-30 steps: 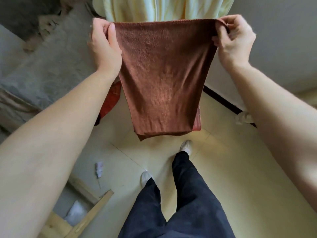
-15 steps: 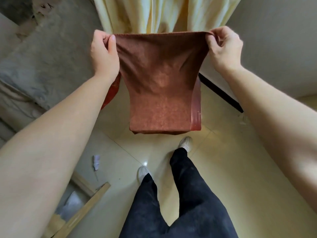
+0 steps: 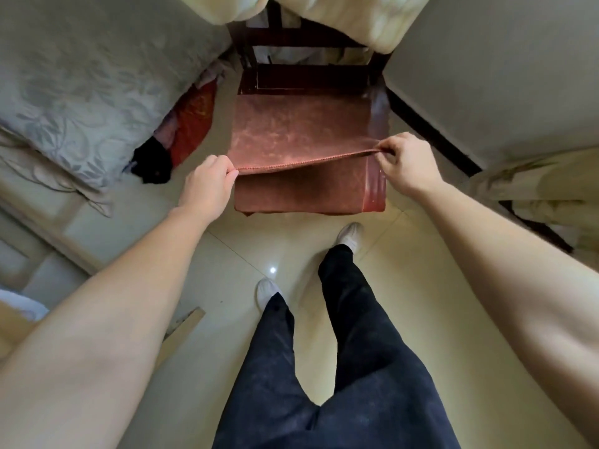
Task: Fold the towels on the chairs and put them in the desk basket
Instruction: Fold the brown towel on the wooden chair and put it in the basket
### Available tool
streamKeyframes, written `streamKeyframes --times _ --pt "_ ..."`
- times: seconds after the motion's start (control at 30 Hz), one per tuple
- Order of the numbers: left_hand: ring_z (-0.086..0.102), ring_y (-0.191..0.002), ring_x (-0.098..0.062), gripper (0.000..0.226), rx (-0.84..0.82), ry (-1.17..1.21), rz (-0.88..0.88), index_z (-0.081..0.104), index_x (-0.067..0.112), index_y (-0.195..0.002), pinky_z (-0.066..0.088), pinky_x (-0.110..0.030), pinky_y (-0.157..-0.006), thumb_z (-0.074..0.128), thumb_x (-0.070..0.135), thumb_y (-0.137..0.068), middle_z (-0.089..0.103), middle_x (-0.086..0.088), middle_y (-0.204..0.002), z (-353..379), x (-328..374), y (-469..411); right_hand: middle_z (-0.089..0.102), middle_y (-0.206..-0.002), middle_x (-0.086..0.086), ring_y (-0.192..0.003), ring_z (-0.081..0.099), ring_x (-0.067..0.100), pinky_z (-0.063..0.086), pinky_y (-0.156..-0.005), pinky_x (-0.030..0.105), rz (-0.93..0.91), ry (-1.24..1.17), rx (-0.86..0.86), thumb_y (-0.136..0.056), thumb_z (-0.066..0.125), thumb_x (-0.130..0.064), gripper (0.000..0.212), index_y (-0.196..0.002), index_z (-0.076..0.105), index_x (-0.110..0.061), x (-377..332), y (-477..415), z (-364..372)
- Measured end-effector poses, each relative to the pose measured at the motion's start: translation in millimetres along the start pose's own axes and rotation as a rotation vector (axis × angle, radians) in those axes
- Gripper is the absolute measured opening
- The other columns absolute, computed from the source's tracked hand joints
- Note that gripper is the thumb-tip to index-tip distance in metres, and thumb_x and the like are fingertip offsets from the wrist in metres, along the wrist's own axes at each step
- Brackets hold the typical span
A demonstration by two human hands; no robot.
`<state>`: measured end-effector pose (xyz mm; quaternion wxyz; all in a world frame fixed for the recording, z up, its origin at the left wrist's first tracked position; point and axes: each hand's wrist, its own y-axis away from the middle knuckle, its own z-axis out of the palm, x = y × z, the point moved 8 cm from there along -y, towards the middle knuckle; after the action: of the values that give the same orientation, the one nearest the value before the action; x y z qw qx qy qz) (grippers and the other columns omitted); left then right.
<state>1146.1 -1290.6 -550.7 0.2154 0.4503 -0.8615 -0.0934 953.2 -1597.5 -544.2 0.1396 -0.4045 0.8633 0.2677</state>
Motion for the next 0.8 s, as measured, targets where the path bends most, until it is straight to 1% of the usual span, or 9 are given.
streamKeyframes --times 0.07,0.13,0.2,0.27,0.37,0.43,0.53,0.67,0.8 --pt "0.058 -0.093 -0.042 0.021 -0.056 -0.023 0.019 0.058 0.009 -0.099 0.046 -0.047 -0.078 0.05 0.028 -0.1 0.058 -0.016 -0.104 18 -6 15 0.067 -0.112 0.014 -0.102 0.064 0.033 0.05 -0.093 0.037 0.005 0.053 -0.065 -0.091 0.062 -0.023 0.025 -0.107 0.075 -0.009 6 20 21" --pt "0.058 -0.092 -0.041 0.019 -0.093 -0.032 0.036 0.057 0.01 -0.096 0.046 -0.046 -0.077 0.05 0.027 -0.099 0.057 -0.015 -0.102 33 -11 34 0.064 -0.102 0.014 -0.094 0.063 0.034 0.051 -0.085 0.038 0.019 0.109 -0.108 -0.089 0.063 -0.026 0.025 -0.099 0.072 -0.005 11 42 41" --pt "0.057 -0.092 -0.039 0.018 -0.113 -0.037 0.054 0.057 0.009 -0.094 0.045 -0.045 -0.076 0.051 0.025 -0.097 0.056 -0.015 -0.1 41 -11 52 0.058 -0.091 0.012 -0.086 0.06 0.034 0.051 -0.078 0.039 0.018 0.15 -0.123 -0.087 0.064 -0.028 0.026 -0.091 0.068 -0.003 13 63 54" --pt "0.056 -0.093 -0.037 0.018 -0.126 -0.043 0.063 0.057 0.007 -0.092 0.045 -0.045 -0.075 0.051 0.023 -0.096 0.056 -0.014 -0.099 47 -13 67 0.056 -0.087 0.012 -0.082 0.06 0.035 0.052 -0.074 0.04 -0.006 0.171 -0.117 -0.086 0.064 -0.027 0.024 -0.088 0.065 -0.003 13 82 63" --pt "0.055 -0.094 -0.036 0.017 -0.166 -0.055 0.065 0.057 0.006 -0.092 0.046 -0.045 -0.076 0.051 0.022 -0.096 0.057 -0.014 -0.1 57 -16 83 0.057 -0.088 0.014 -0.083 0.06 0.037 0.053 -0.072 0.042 -0.029 0.216 -0.147 -0.086 0.064 -0.025 0.025 -0.089 0.063 -0.001 14 99 77" --pt "0.056 -0.094 -0.037 0.017 -0.19 -0.069 0.073 0.057 0.006 -0.092 0.047 -0.046 -0.076 0.051 0.023 -0.096 0.057 -0.014 -0.1 65 -18 91 0.057 -0.091 0.014 -0.085 0.06 0.037 0.054 -0.073 0.042 -0.021 0.245 -0.189 -0.086 0.062 -0.028 0.026 -0.089 0.062 -0.002 17 107 89" --pt "0.057 -0.094 -0.038 0.02 -0.259 -0.095 0.06 0.058 0.005 -0.097 0.048 -0.046 -0.078 0.05 0.024 -0.097 0.057 -0.015 -0.102 80 -23 96 0.059 -0.099 0.012 -0.092 0.06 0.036 0.055 -0.077 0.043 -0.001 0.27 -0.261 -0.087 0.058 -0.029 0.027 -0.099 0.065 -0.006 24 113 108" --pt "0.057 -0.096 -0.041 0.023 -0.345 -0.128 0.017 0.057 0.004 -0.104 0.045 -0.046 -0.081 0.047 0.024 -0.1 0.055 -0.017 -0.107 106 -29 88 0.058 -0.101 0.015 -0.093 0.061 0.039 0.054 -0.076 0.042 -0.01 0.251 -0.312 -0.093 0.057 -0.022 0.025 -0.108 0.066 -0.004 34 112 134" --pt "0.056 -0.103 -0.041 0.024 -0.425 -0.125 -0.036 0.056 0.006 -0.108 0.045 -0.044 -0.085 0.048 0.026 -0.097 0.053 -0.016 -0.112 135 -37 66 0.058 -0.104 0.013 -0.097 0.061 0.037 0.053 -0.079 0.041 0.049 0.215 -0.319 -0.094 0.056 -0.025 0.028 -0.112 0.067 -0.008 48 96 153"
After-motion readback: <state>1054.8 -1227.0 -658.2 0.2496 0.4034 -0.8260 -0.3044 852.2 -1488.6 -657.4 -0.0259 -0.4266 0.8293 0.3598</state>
